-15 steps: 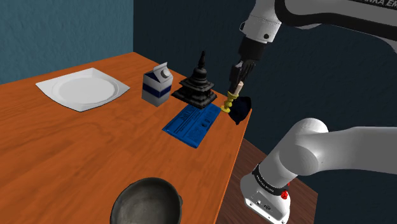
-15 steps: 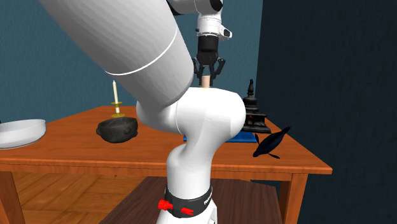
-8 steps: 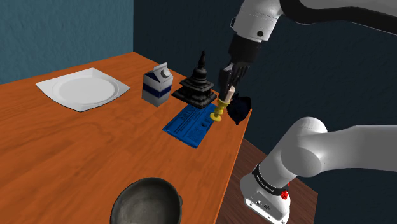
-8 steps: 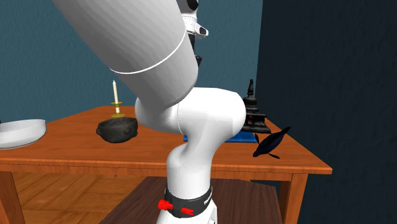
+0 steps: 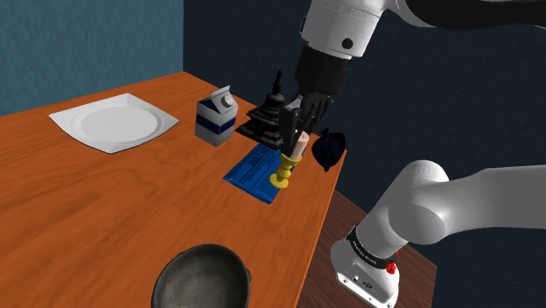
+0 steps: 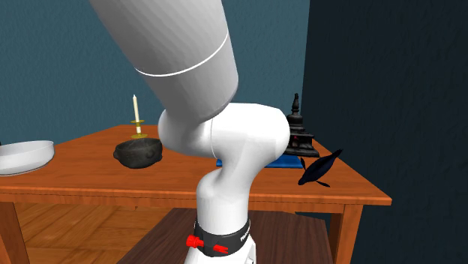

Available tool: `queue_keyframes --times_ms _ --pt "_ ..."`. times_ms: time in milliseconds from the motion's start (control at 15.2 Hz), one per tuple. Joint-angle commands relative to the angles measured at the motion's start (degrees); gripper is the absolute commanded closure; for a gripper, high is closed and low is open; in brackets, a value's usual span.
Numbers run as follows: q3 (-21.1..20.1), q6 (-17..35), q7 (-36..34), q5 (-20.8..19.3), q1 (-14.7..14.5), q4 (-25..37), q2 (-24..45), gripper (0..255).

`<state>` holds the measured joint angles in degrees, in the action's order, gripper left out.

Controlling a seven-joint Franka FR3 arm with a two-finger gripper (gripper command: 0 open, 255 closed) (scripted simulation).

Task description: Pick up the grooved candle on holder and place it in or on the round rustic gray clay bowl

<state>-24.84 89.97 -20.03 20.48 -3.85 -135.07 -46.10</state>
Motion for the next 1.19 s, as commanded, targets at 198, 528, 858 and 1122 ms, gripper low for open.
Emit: queue_keyframes --times_ms 198,528,858,1122 --pt "-7.2 1.0 -7.3 3.2 -0.3 5.8 4.7 255" --pt "-14.8 2.1 -14.6 4.6 0.8 12.9 10.5 255" --pt "-24.3 3.5 -23.1 3.5 3.7 21.9 18.4 255" --pt "-25.0 6.4 -22.6 4.2 3.4 18.7 17.9 255"
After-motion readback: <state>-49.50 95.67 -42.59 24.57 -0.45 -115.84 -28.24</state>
